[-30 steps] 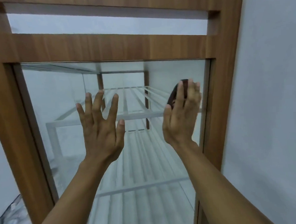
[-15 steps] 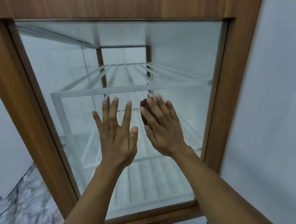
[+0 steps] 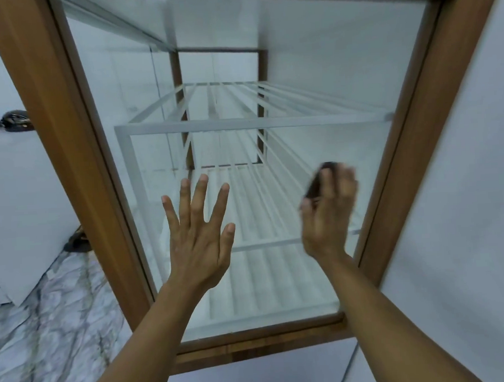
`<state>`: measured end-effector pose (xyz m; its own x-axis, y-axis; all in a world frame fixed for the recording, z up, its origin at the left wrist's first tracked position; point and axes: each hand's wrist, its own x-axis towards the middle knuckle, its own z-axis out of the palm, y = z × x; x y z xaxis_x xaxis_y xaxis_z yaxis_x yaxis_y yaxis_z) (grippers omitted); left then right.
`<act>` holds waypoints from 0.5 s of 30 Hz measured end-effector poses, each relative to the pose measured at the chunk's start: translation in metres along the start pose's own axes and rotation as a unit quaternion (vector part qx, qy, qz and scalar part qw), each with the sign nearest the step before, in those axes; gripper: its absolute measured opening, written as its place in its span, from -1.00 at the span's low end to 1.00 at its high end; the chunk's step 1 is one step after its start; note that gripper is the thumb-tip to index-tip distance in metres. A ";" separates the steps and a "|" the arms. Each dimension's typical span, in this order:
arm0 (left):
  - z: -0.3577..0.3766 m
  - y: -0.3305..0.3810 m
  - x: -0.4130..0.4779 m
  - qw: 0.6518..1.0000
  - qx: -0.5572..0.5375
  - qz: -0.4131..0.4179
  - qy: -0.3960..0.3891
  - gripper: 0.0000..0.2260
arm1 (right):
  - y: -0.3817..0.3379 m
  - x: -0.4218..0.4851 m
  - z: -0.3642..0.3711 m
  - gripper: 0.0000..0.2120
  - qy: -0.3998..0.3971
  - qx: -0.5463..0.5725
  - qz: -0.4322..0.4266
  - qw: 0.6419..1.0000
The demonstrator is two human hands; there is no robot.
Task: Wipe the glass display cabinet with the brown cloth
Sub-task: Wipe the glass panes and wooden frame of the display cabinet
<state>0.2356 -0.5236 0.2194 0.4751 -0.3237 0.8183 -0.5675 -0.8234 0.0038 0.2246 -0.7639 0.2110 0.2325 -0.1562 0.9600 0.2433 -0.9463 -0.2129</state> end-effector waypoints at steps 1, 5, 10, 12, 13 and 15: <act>0.001 -0.002 -0.002 1.000 0.006 0.003 -0.003 -0.47 | -0.002 0.004 -0.001 -0.42 0.037 0.008 0.073 0.997; 0.003 0.000 -0.003 1.000 0.014 0.001 -0.007 -0.46 | -0.043 -0.003 0.021 -0.32 -0.062 0.000 -0.131 0.989; -0.027 -0.040 -0.015 0.996 0.081 -0.020 0.008 -0.46 | -0.060 0.013 0.028 -0.29 -0.021 0.028 -0.082 0.996; -0.039 -0.062 -0.010 0.991 0.119 -0.033 0.043 -0.48 | -0.087 0.038 0.037 -0.33 0.025 0.049 -0.022 0.998; -0.043 -0.073 -0.007 0.989 0.131 -0.034 0.061 -0.48 | -0.101 0.046 0.041 -0.34 0.019 0.051 -0.049 0.997; -0.045 -0.085 -0.010 0.986 0.136 -0.022 0.088 -0.49 | -0.113 0.038 0.047 -0.34 -0.023 0.031 -0.173 0.984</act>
<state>0.2488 -0.4289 0.2365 0.3575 -0.2180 0.9081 -0.3352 -0.9375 -0.0930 0.2497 -0.6497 0.2632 0.1672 0.1867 0.9681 0.3720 -0.9213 0.1134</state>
